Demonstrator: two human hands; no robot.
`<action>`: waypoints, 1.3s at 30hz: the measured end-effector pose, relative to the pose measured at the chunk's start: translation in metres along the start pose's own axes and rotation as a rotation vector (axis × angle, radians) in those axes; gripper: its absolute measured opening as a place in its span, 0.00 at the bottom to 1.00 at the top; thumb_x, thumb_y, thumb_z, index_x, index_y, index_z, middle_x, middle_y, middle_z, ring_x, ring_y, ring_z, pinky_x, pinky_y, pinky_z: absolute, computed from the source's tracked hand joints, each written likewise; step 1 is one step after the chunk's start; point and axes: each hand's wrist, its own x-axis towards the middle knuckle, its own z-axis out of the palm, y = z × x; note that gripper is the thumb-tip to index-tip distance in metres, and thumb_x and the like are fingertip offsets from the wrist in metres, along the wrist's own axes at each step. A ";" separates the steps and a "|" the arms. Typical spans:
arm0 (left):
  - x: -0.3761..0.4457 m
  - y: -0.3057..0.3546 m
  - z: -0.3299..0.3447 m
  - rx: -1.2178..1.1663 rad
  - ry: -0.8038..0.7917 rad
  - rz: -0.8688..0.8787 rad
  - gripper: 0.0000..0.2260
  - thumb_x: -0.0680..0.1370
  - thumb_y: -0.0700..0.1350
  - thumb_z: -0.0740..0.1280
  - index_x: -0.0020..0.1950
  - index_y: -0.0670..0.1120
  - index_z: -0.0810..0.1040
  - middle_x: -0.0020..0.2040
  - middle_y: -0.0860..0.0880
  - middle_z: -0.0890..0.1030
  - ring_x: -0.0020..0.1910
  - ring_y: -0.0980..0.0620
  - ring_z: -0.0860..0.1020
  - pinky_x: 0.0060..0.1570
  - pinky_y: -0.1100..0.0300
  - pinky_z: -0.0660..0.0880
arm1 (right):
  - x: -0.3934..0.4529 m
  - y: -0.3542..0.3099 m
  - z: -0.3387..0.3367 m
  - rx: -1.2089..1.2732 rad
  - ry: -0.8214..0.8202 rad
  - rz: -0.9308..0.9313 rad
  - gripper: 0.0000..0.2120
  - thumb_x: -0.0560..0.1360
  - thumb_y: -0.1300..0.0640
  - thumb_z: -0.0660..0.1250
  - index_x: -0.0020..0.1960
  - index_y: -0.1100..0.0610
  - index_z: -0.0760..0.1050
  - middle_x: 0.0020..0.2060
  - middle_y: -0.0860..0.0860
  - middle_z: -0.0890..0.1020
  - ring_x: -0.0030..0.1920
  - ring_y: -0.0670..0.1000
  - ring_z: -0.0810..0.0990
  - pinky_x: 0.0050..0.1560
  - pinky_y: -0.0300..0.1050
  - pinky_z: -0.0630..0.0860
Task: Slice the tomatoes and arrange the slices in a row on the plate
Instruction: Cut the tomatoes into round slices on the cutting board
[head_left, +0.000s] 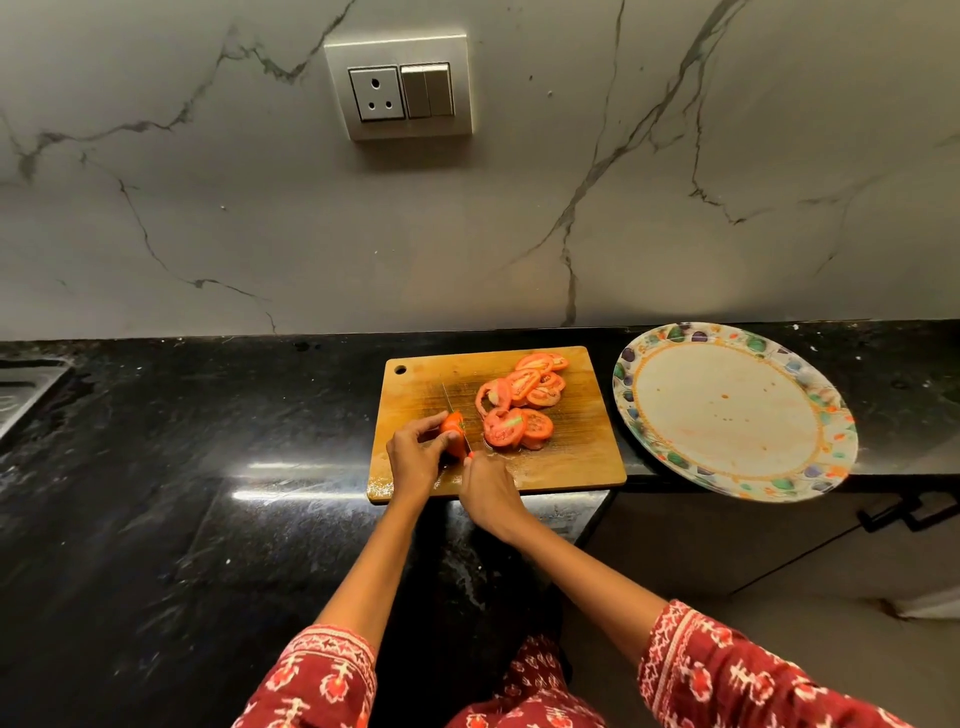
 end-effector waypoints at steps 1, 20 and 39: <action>-0.001 0.000 0.000 0.003 0.013 -0.001 0.15 0.69 0.36 0.73 0.55 0.38 0.80 0.52 0.40 0.82 0.52 0.47 0.79 0.55 0.51 0.77 | -0.001 0.000 0.001 0.000 -0.003 0.001 0.15 0.82 0.57 0.49 0.57 0.66 0.70 0.54 0.64 0.77 0.54 0.64 0.76 0.47 0.49 0.71; -0.003 -0.003 0.004 -0.035 0.047 -0.061 0.16 0.71 0.37 0.72 0.57 0.37 0.79 0.53 0.39 0.81 0.53 0.46 0.79 0.53 0.52 0.77 | -0.001 -0.004 0.004 -0.038 -0.032 0.055 0.15 0.82 0.58 0.50 0.60 0.65 0.69 0.56 0.63 0.77 0.58 0.64 0.75 0.52 0.52 0.72; 0.005 -0.009 0.005 -0.028 -0.001 -0.089 0.16 0.70 0.38 0.72 0.57 0.38 0.79 0.53 0.40 0.82 0.51 0.46 0.80 0.52 0.48 0.78 | 0.001 -0.011 -0.003 -0.278 -0.092 0.034 0.15 0.79 0.66 0.52 0.64 0.65 0.69 0.61 0.61 0.75 0.64 0.61 0.72 0.60 0.52 0.71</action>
